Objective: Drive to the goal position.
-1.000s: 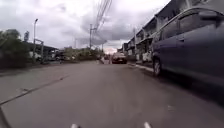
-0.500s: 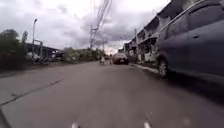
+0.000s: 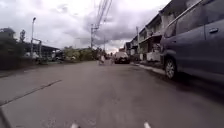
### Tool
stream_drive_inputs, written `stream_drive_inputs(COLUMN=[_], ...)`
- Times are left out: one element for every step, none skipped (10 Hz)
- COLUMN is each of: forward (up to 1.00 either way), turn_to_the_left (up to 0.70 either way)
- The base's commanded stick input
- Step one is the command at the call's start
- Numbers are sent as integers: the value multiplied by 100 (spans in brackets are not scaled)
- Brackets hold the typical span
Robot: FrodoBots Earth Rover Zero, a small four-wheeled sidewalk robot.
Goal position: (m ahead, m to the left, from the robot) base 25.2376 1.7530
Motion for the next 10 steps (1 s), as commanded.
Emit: stream_drive_inputs(forward=[70, 70, 70, 70, 70, 70, 70, 70, 70, 70], turn_to_the_left=[1, 0, 0, 0, 0, 0, 0, 0, 0, 0])
